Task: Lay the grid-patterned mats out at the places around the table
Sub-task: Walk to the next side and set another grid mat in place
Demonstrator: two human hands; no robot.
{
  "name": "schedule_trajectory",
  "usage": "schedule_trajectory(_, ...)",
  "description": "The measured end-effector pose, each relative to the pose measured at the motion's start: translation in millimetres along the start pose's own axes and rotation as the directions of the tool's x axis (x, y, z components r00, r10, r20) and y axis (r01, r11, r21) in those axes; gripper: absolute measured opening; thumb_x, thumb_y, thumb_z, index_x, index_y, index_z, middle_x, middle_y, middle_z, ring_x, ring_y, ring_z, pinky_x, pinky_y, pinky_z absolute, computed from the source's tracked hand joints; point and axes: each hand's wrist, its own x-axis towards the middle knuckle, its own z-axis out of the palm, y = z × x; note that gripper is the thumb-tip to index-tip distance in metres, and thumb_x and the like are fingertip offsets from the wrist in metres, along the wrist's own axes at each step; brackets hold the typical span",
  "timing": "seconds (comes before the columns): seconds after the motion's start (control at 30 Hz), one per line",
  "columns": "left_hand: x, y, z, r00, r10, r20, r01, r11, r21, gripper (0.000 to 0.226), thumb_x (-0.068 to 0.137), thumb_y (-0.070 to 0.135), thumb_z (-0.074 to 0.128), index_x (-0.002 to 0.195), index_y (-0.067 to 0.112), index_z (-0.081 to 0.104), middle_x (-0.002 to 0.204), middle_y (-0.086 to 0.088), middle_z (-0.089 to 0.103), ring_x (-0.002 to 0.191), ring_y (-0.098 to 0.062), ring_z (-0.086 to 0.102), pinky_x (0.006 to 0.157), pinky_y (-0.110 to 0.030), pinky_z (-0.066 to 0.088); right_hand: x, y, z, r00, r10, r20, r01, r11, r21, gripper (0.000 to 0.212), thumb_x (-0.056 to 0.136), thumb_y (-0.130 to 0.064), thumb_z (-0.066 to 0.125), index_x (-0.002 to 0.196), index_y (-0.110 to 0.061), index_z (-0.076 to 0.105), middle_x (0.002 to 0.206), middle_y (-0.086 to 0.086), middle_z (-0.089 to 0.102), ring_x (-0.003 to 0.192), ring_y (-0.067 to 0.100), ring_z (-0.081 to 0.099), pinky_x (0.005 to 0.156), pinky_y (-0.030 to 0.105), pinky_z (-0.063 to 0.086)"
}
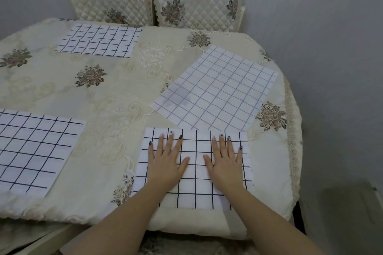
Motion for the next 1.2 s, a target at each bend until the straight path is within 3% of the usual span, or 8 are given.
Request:
schedule_trajectory(0.17,-12.6,-30.1,-1.5,0.999,-0.042,-0.003,0.043,0.999,0.003,0.07,0.09,0.068,0.007,0.151,0.034,-0.004,0.16,0.005,-0.009,0.147,-0.017,-0.015,0.118,-0.047,-0.005,-9.8,29.1,-7.0,0.994,0.097,0.048,-0.095,0.995,-0.044,0.071,0.089,-0.061,-0.003,0.15,-0.025,-0.011,0.16,-0.003,-0.012,0.148,0.017,-0.01,0.118,0.051,-0.008)
schedule_trajectory(0.33,-22.6,-39.9,-11.3,0.994,-0.085,0.066,0.083,0.996,0.028,0.077,0.085,0.067,-0.005,0.151,0.029,-0.01,0.16,-0.001,-0.016,0.146,-0.02,-0.02,0.118,-0.049,-0.01,-19.1,37.2,-14.0,0.989,0.133,0.059,-0.13,0.99,-0.048,0.08,0.084,-0.062,-0.009,0.152,-0.018,-0.008,0.161,0.002,-0.009,0.148,0.019,-0.009,0.118,0.051,-0.006)
schedule_trajectory(0.57,-51.2,9.0,-5.5,0.997,0.066,0.031,-0.066,0.998,-0.003,0.063,0.097,0.052,0.006,0.152,0.022,0.005,0.16,-0.005,0.009,0.148,-0.024,0.004,0.115,-0.05,0.001,-54.5,-29.7,-9.0,0.993,-0.121,0.016,0.121,0.993,0.011,0.065,0.097,-0.052,0.015,0.151,-0.015,0.012,0.16,0.002,0.005,0.148,0.02,0.003,0.114,0.048,-0.008)
schedule_trajectory(0.67,-62.2,11.4,3.7,0.997,0.037,0.074,-0.036,0.999,-0.011,0.062,0.098,0.051,0.006,0.15,0.021,0.02,0.157,-0.006,0.025,0.145,-0.026,0.018,0.112,-0.051,0.009,-67.6,-36.6,1.4,0.986,-0.13,0.105,0.13,0.991,0.013,0.066,0.097,-0.056,0.008,0.15,-0.019,-0.001,0.159,-0.003,-0.007,0.148,0.018,-0.005,0.114,0.047,-0.011)
schedule_trajectory(0.77,-69.6,-2.4,4.9,0.997,-0.011,0.079,0.011,1.0,-0.004,0.065,0.095,0.057,0.007,0.152,0.026,0.008,0.16,-0.002,0.008,0.148,-0.025,0.004,0.115,-0.049,0.002,-73.9,-27.3,3.2,0.993,-0.061,0.097,0.064,0.998,-0.025,0.07,0.096,-0.059,0.009,0.152,-0.018,0.014,0.159,0.0,0.01,0.147,0.019,0.012,0.115,0.048,-0.002)
schedule_trajectory(1.0,-75.8,-32.8,-0.8,0.989,-0.103,0.103,0.102,0.995,0.014,0.077,0.081,0.064,-0.012,0.149,0.027,-0.017,0.155,0.001,-0.025,0.146,-0.018,-0.018,0.118,-0.043,-0.011,-77.4,-6.0,-7.5,0.985,-0.044,0.168,0.045,0.999,-0.003,0.082,0.077,-0.065,-0.024,0.146,-0.022,-0.021,0.152,-0.006,-0.028,0.143,0.012,-0.021,0.118,0.043,-0.013)
schedule_trajectory(1.1,-74.5,-33.7,-10.9,0.983,-0.143,0.112,0.163,0.967,-0.197,0.08,0.088,0.06,-0.001,0.152,0.014,-0.005,0.16,-0.003,-0.01,0.148,-0.019,-0.006,0.12,-0.04,-0.003,-69.5,-5.6,-27.2,0.982,-0.035,0.184,-0.016,0.963,0.268,0.069,0.095,-0.053,0.004,0.151,-0.014,-0.005,0.158,-0.003,-0.013,0.147,0.014,-0.01,0.119,0.036,-0.006)
schedule_trajectory(1.2,-68.0,-38.5,-38.6,0.921,-0.388,0.038,0.315,0.683,-0.659,0.062,0.099,0.035,0.039,0.15,0.005,0.02,0.154,-0.012,0.029,0.141,-0.025,0.028,0.115,-0.037,0.023,-56.8,11.1,-61.6,0.985,0.144,0.094,-0.171,0.759,0.628,0.049,0.103,-0.027,0.029,0.148,-0.006,0.028,0.156,0.006,0.026,0.145,0.021,0.021,0.118,0.032,0.015)
